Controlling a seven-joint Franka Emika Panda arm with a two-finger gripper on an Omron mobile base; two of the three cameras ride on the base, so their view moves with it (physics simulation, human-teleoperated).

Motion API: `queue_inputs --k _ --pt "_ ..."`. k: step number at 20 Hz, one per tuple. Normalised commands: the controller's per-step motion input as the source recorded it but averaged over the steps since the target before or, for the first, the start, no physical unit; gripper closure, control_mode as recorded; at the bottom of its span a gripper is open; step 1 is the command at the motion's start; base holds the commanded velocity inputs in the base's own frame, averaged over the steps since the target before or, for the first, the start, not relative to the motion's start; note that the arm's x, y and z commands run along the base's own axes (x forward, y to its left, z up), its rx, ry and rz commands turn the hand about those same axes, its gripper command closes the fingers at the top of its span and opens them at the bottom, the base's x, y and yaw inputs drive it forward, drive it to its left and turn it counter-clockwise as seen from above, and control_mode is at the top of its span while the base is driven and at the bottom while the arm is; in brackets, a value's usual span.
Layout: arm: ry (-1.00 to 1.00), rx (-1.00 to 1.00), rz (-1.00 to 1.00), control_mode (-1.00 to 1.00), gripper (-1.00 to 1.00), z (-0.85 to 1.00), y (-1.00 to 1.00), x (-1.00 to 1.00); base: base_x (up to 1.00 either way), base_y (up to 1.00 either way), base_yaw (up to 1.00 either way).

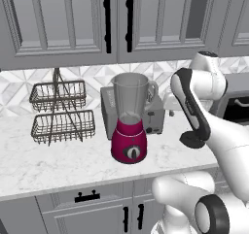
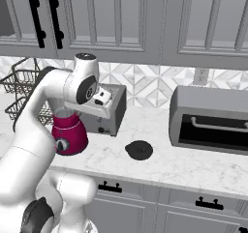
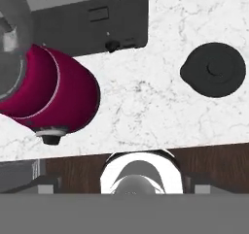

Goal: Close the lid blender by securely placing the lid on top.

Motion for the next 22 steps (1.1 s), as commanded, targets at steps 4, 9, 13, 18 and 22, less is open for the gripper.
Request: queue_inputs --k 4,9,13,18,22 --pt "0.1 0.07 -0.22 -1.0 -1.0 -0.83 -0.82 -0.42 0.0 0.0 0.0" --pt "0.15 0.08 -0.11 -1.0 -1.0 -0.62 -0.46 -0.07 0.0 0.0 0.0" --pt "0.01 0.0 0.0 -1.0 -1.0 -0.44 0.0 0.02 0.0 0.0 0.0" --pt "0.09 0.01 -0.01 -1.0 -1.0 -0.4 -0.1 0.2 0.0 0.0 0.0" --pt "-0.01 0.0 -0.01 -1.0 -1.0 -0.15 -0.29 0.01 0.0 0.0 0.0"
